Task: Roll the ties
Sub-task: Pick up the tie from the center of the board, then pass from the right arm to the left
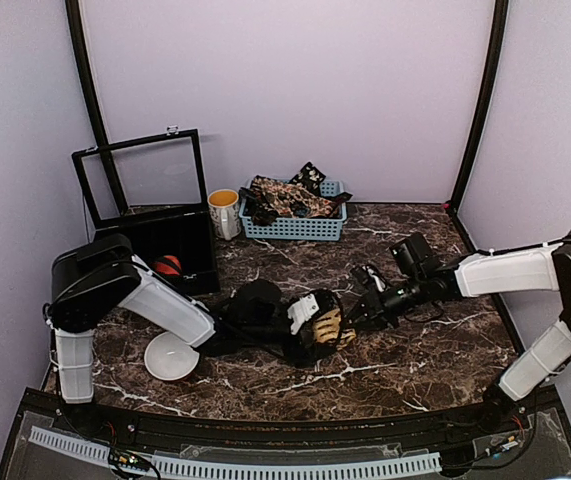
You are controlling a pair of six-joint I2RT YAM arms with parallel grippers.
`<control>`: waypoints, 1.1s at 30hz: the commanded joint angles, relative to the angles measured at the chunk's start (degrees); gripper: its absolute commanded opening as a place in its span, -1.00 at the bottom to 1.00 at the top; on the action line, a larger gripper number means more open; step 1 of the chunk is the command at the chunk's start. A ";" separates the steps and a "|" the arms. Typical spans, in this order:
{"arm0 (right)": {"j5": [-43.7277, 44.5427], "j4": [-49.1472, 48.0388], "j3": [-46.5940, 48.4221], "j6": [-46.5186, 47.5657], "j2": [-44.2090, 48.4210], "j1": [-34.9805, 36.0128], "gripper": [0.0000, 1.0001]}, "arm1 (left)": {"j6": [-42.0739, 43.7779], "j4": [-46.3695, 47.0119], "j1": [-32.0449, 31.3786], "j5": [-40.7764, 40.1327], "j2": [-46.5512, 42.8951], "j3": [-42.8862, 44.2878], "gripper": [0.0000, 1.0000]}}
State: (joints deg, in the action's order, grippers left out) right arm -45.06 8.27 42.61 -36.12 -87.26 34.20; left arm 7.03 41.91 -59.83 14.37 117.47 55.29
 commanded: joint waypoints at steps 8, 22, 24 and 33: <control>1.56 -1.53 5.55 -3.97 4.72 -4.44 -1.00 | -14.08 -10.50 0.55 -19.53 -21.62 -8.59 0.98; 0.57 -8.17 7.67 -8.27 2.10 -5.28 -1.00 | -45.23 -30.18 12.33 -3.58 -26.38 2.16 0.98; 0.20 -9.12 7.63 -8.84 1.78 -5.28 -1.00 | -50.07 -24.72 14.42 1.98 -27.15 -0.48 0.98; -2.71 -18.59 6.32 -13.68 1.74 -4.39 -1.00 | -63.21 -2.54 17.03 26.20 -19.83 -1.47 0.98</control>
State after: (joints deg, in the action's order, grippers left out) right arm -45.28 -2.50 49.12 -47.20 -85.19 29.10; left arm -46.44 25.06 -42.65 27.03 94.15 53.84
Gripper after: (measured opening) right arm 0.046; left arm 0.989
